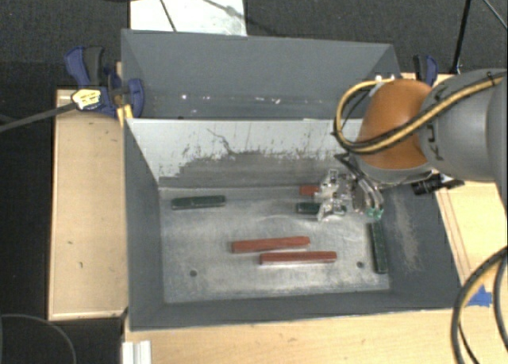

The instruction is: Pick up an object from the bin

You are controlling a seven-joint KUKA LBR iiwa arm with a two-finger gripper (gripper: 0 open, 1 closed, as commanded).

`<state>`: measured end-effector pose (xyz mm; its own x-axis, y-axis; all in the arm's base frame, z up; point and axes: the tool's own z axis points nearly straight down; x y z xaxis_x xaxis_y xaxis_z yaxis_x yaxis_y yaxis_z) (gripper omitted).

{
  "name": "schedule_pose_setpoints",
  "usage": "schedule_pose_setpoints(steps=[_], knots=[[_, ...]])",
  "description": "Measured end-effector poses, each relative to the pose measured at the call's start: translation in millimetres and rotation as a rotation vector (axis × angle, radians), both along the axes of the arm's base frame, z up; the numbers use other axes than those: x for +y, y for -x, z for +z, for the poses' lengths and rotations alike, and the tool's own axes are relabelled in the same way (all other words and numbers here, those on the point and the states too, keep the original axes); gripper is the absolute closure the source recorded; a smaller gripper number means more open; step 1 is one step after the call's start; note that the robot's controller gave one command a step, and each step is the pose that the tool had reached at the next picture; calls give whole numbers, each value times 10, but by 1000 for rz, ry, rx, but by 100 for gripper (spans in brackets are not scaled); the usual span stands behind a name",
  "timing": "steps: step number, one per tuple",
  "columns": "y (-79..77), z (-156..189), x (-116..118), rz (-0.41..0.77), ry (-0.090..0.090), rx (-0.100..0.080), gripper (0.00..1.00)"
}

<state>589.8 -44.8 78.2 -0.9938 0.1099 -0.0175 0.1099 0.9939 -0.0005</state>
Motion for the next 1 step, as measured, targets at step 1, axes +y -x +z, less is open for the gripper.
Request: schedule_pose_setpoints(steps=[1], knots=[[72,1997,53,11,-3,13,100]])
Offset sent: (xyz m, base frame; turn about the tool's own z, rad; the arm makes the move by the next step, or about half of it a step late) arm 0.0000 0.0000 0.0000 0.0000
